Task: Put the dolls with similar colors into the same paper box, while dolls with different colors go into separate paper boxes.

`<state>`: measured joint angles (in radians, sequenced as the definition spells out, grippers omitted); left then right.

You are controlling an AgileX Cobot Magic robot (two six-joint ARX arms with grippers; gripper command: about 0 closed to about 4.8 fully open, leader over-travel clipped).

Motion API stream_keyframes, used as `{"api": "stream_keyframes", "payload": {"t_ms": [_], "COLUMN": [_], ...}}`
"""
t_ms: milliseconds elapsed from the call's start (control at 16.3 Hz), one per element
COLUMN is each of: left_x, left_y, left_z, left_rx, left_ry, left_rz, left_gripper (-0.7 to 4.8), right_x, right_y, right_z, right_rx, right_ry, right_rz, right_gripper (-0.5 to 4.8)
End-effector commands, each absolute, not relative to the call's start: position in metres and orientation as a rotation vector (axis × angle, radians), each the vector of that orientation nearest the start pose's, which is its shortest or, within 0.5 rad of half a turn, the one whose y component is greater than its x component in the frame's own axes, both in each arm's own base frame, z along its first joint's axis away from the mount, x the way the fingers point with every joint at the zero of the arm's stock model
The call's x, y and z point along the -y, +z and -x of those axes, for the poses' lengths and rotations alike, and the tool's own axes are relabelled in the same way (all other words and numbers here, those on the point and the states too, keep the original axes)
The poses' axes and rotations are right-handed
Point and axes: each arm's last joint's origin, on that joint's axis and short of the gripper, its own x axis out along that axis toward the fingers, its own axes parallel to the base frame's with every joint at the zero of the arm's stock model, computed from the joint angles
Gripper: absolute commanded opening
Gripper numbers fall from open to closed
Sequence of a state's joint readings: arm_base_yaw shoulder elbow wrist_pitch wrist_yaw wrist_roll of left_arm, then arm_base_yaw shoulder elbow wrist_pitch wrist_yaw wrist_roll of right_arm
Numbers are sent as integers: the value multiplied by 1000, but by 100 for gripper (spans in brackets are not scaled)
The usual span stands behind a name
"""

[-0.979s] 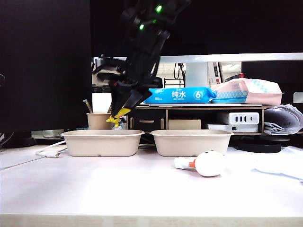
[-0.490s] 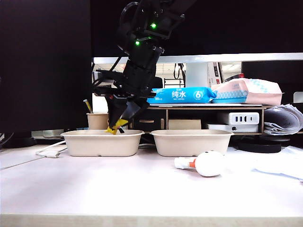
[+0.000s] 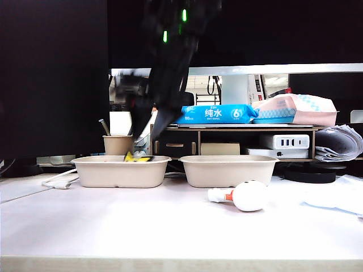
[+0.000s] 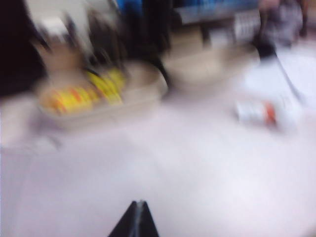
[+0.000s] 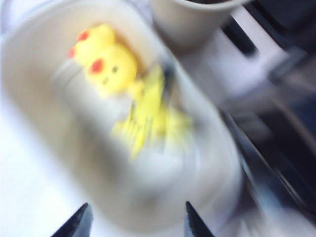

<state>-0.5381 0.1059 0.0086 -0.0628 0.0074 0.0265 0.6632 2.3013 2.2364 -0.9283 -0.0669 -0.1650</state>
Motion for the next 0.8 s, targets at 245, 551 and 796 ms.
{"api": "stream_keyframes", "payload": {"t_ms": [245,551,796], "left_x": [86,97,97], "left_y": [136,128,127], "left_z": [-70,-59,-59], "left_rx": [-315,-389,-393], "left_ry": [-893,-1032,-1029], "left_rz": [-177,-241,-243], "left_gripper": [-5,-5,-5], "right_x": [-265,-243,-228], "right_y": [326,306,260], "right_z": [-345,-322,-306], "right_rx": [-1121,-1280,-1390], "right_ry": [653,612,580], "right_rz": [573,591,644], "right_gripper": [276,288,289]}}
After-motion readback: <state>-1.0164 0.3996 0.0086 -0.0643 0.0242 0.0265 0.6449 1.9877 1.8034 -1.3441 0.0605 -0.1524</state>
